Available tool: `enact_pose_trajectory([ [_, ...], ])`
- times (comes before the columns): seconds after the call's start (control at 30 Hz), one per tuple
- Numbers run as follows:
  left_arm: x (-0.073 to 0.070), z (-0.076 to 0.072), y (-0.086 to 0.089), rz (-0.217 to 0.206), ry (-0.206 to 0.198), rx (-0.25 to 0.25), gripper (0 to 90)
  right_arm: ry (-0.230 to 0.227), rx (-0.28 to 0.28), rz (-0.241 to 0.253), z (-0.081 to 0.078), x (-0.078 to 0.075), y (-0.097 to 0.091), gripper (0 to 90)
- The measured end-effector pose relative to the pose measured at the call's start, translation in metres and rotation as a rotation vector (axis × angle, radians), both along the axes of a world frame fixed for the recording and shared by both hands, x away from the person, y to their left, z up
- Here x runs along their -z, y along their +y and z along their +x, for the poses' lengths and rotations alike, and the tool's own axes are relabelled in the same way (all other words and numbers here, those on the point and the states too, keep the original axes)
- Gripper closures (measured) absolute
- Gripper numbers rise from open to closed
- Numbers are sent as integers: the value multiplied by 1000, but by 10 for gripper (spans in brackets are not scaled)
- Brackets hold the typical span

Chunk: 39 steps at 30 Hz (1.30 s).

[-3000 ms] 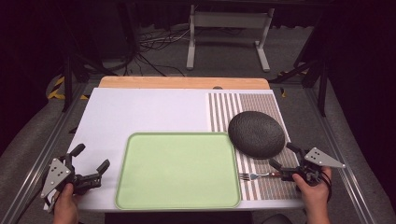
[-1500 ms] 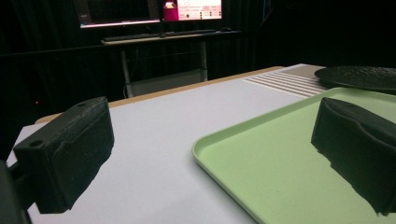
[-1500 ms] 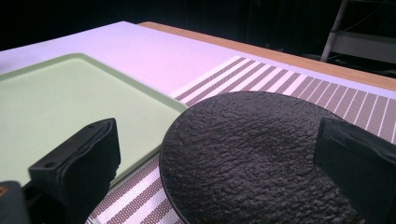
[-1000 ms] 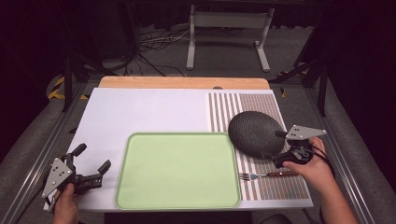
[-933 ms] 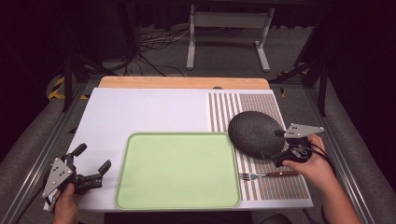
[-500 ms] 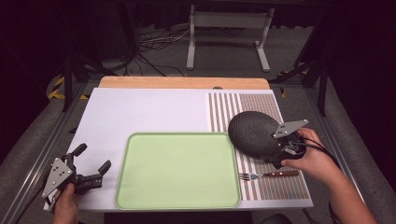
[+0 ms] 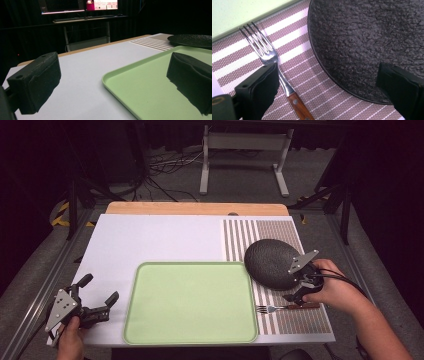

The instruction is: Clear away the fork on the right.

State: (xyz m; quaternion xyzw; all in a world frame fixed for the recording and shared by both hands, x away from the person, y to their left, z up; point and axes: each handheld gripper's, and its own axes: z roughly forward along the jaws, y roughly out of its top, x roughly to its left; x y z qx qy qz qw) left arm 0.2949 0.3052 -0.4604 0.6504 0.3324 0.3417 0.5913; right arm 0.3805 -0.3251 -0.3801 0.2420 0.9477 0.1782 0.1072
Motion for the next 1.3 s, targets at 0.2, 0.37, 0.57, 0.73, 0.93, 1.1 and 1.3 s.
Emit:
enact_pose_trajectory([
  [0.2, 0, 0, 0, 0, 0, 0, 0, 28, -10, -49, 0, 1, 1, 64],
  [0.37, 0, 0, 0, 1, 0, 2, 0, 52, -36, -58, 0, 5, 2, 91],
  [0.57, 0, 0, 0, 0, -1, 2, 0, 88, -55, -96, -1, 8, 3, 99],
  [0.73, 0, 0, 0, 1, -1, 4, 0, 101, -84, -96, -4, 17, 2, 115],
  [0.93, 0, 0, 0, 0, 0, 4, 0, 155, -112, -107, -7, 24, 1, 156],
  [1.1, 0, 0, -1, 3, 1, 6, 0, 187, -201, -156, -11, 32, 3, 289],
  [1.3, 0, 0, 0, 3, 0, 5, 0, 193, -284, -213, -11, 32, 5, 449],
])
